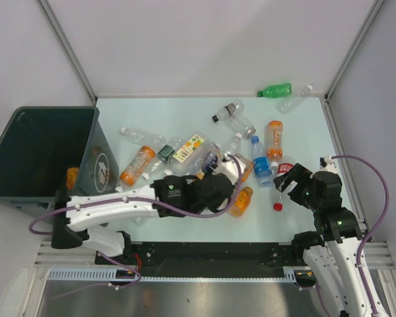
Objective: Put the plastic bottles in the bin
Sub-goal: Pick up the plastic bottle at the center of the board, then place the plastic bottle in the trash bin.
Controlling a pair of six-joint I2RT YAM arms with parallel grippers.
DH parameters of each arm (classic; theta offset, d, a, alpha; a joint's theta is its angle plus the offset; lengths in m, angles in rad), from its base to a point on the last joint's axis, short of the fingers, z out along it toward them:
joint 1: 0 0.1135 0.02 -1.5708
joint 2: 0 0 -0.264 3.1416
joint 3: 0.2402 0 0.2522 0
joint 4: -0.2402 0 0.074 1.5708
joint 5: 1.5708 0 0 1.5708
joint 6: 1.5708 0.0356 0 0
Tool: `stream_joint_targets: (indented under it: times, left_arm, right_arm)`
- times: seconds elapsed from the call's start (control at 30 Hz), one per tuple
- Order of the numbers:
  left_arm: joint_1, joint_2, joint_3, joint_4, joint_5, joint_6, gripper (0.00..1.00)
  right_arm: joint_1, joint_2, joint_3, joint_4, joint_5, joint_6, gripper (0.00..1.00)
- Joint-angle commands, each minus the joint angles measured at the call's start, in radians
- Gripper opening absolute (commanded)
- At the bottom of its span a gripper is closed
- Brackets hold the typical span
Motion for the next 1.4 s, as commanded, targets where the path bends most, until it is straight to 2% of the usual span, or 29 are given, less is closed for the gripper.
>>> stream_joint_targets:
  times: [0.0,0.33,0.47,0.53,0.57,0.6,0.67,0.7,0.77,0.8,0.9,1.03,1.1,1.13,1.17,1.2,1.23,1.37]
  left_arm:
    - [0.058,-0.146,0.123,-0.183,-0.246,-0.025,0.00]
    - [0.326,-0.456,0.158,-0.236,-0.477,-0.024,0.00]
    - [0.459,-0.506,0.164,-0.165,-0.547,0.092,0.00]
    - [0.564,-0.510,0.168,-0.139,-0.577,0.125,0.00]
    - [0.605,-0.508,0.171,-0.122,-0.573,0.148,0.00]
    - [0.692,-0.505,0.180,-0.121,-0.558,0.156,0.00]
    - [0.774,-0.499,0.201,-0.110,-0.512,0.166,0.00]
    - [0.859,-0.496,0.206,-0.105,-0.490,0.171,0.00]
    - [0.939,-0.482,0.220,-0.104,-0.449,0.171,0.00]
    - [1.022,-0.479,0.218,-0.105,-0.436,0.173,0.01]
    - [1.152,-0.468,0.200,-0.108,-0.418,0.157,0.01]
    - [1.289,-0.445,0.172,-0.165,-0.377,0.050,0.03]
    - [1.354,-0.424,0.166,-0.185,-0.297,0.029,0.24]
    - [1.363,-0.421,0.163,-0.191,-0.274,0.009,0.40]
    - [1.366,-0.422,0.158,-0.194,-0.254,0.004,0.76]
    - [1.366,-0.428,0.157,-0.194,-0.232,-0.002,0.92]
    - [1.366,-0.433,0.152,-0.194,-0.225,-0.011,0.99]
    - [1.366,-0.457,0.166,-0.194,-0.200,-0.005,1.00]
  right_arm:
    - [0.003,-0.015,0.005,0.005,0.021,0.003,0.98]
    - [0.002,-0.018,0.005,0.001,0.021,0.008,0.98]
    - [0.002,-0.002,0.004,0.005,0.048,0.008,0.98]
    - [0.002,0.011,0.005,0.008,0.048,0.008,0.98]
    - [0.002,0.014,0.005,0.011,0.047,0.006,0.98]
    - [0.002,0.016,0.007,0.012,0.047,0.008,0.98]
    - [0.000,0.015,0.010,0.013,0.047,0.005,0.98]
    - [0.002,0.014,0.011,0.013,0.048,0.005,0.98]
    - [-0.001,0.007,0.017,0.010,0.053,0.005,0.98]
    - [-0.001,0.004,0.019,0.007,0.051,0.005,0.98]
    - [-0.001,-0.018,0.023,-0.008,0.054,0.009,0.98]
    - [-0.001,-0.035,0.023,-0.010,0.059,0.014,0.98]
    - [0.000,-0.030,0.023,-0.004,0.056,0.008,0.98]
    - [0.000,-0.030,0.024,-0.004,0.058,0.006,0.98]
    - [-0.001,-0.027,0.022,-0.002,0.058,0.005,0.98]
    - [-0.001,-0.025,0.023,0.001,0.059,0.003,0.99]
    - [-0.003,-0.021,0.022,0.002,0.059,0.000,0.99]
    - [-0.004,-0.019,0.022,0.004,0.051,-0.004,0.99]
